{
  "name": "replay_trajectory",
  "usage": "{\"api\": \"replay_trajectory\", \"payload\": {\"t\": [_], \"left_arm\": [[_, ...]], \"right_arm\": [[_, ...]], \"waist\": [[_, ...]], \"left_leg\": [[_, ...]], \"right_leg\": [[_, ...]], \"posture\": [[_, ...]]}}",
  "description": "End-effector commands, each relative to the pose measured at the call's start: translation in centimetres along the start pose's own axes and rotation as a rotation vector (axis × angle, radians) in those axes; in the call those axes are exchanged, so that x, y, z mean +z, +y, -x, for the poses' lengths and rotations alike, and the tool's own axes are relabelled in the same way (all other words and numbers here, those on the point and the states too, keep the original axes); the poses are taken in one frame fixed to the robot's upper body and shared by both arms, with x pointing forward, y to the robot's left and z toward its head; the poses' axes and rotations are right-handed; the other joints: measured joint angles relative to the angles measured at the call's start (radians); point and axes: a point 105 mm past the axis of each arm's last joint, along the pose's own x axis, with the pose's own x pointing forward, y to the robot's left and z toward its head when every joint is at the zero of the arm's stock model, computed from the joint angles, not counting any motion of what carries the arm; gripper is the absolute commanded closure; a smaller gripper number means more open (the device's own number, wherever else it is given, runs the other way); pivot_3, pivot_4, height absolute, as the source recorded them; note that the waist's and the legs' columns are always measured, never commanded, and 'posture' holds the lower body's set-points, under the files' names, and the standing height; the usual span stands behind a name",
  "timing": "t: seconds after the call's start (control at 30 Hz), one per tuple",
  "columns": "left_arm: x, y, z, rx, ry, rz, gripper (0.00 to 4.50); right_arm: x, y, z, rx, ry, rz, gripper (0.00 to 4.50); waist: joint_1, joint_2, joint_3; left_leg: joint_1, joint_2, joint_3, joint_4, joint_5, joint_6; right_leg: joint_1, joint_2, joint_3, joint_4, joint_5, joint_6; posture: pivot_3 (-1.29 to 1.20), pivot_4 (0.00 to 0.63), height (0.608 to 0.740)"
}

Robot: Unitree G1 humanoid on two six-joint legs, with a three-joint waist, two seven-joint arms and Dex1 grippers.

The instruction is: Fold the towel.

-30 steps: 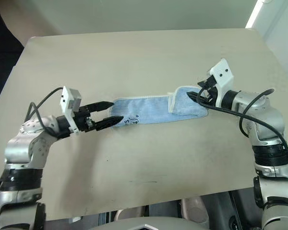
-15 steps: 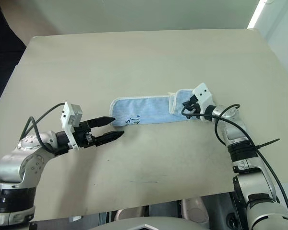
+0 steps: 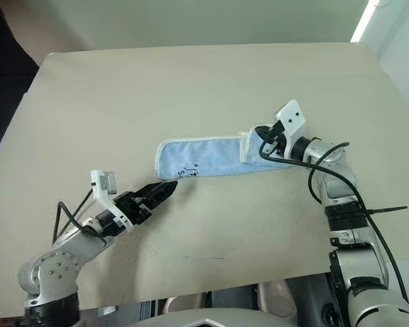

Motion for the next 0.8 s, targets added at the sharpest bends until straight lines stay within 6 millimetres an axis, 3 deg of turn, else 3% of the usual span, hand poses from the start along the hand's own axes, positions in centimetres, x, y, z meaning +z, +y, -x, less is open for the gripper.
{"api": "replay_trajectory", "payload": {"t": [0.03, 0.27, 0.5, 0.6, 0.8], "left_arm": [[0.7, 0.5, -0.8, 0.086, -0.051, 0.144, 0.09], [0.9, 0.0, -3.9, 0.149, -0.104, 0.437, 0.09], [1.4, -0.2, -5.8, 0.177, -0.094, 0.513, 0.09], [1.6, 0.0, -5.9, 0.187, -0.096, 0.517, 0.66], [2.2, 0.0, -5.6, 0.177, -0.116, 0.499, 2.87]], "right_arm": [[2.3, -0.8, 0.3, -0.026, -0.077, 0.038, 4.49], [3.3, -0.7, 0.2, -0.025, -0.113, 0.046, 4.49], [3.9, -0.5, 0.2, -0.026, -0.131, 0.056, 4.49], [4.1, -0.6, 0.3, -0.034, -0.138, 0.06, 4.5], [4.3, -0.9, 0.7, -0.051, -0.141, 0.065, 4.5]], "waist": [[0.001, 0.0, 0.0], [0.002, 0.0, 0.0], [0.006, 0.0, 0.001], [0.007, 0.0, 0.001], [0.006, -0.001, 0.003]], "left_leg": [[0.001, 0.0, 0.0, 0.0, 0.0, 0.0], [0.016, -0.001, 0.002, -0.001, 0.001, 0.0], [0.025, -0.003, 0.011, 0.0, 0.001, 0.001], [0.026, -0.003, 0.014, -0.001, 0.002, 0.001], [0.026, -0.002, 0.018, 0.0, 0.001, 0.0]], "right_leg": [[0.001, 0.0, 0.0, 0.0, 0.0, 0.0], [0.017, 0.0, 0.001, -0.002, -0.002, 0.0], [0.028, 0.002, 0.001, -0.003, -0.005, 0.001], [0.028, 0.003, 0.002, -0.003, -0.005, 0.001], [0.027, 0.012, 0.008, -0.004, -0.006, 0.0]], "posture": [[0.0, 0.15, 0.74], [0.0, 0.15, 0.74], [0.0, 0.15, 0.74], [0.0, 0.15, 0.74], [0.0, 0.15, 0.74]]}}
